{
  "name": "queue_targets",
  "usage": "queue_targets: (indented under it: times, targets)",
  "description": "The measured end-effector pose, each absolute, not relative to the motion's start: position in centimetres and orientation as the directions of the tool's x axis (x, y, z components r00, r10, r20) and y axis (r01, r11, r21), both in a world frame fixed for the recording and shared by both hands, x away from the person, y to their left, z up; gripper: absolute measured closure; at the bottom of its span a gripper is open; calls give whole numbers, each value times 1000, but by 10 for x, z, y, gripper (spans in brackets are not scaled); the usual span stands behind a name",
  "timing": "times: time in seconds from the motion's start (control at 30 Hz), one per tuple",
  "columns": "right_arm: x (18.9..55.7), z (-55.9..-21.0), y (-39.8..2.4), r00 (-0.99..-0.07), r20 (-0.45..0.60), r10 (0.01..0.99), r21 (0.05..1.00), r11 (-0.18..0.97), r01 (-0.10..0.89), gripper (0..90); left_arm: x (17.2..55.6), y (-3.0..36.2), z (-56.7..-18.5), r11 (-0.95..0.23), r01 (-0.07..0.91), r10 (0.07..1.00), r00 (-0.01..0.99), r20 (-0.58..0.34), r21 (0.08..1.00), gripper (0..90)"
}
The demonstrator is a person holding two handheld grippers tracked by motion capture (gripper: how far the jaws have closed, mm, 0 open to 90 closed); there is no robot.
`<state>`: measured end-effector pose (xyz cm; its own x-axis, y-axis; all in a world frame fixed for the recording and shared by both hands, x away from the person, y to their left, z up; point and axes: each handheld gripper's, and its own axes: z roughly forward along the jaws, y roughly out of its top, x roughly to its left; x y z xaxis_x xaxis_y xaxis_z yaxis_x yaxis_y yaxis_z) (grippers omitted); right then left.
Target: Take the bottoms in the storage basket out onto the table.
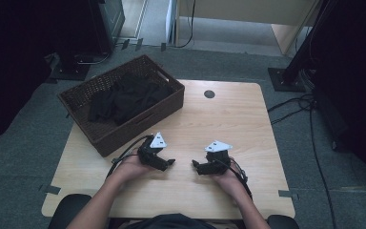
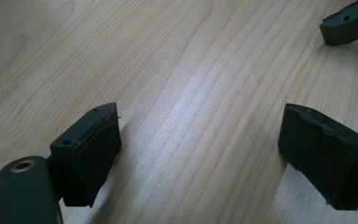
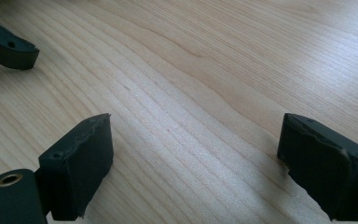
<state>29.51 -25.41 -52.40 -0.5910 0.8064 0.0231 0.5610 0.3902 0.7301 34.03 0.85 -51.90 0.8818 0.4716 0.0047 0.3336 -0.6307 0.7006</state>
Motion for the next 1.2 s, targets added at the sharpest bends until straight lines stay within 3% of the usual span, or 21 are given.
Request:
queue_targets:
  times: [0.83, 1.07, 1.2]
  targets:
    - [295, -524, -254, -591, 23, 806, 730, 391, 561, 100, 341, 9, -519, -623, 350, 495, 869, 6, 699, 126]
    - [295, -524, -254, -592, 22, 806, 730, 391, 560, 100, 343, 9, -519, -629, 351, 494, 870, 7, 694, 91]
    - [295, -524, -254, -592, 22, 806, 730, 391, 560, 100, 346, 9, -515, -649, 352, 483, 876, 7, 675, 137]
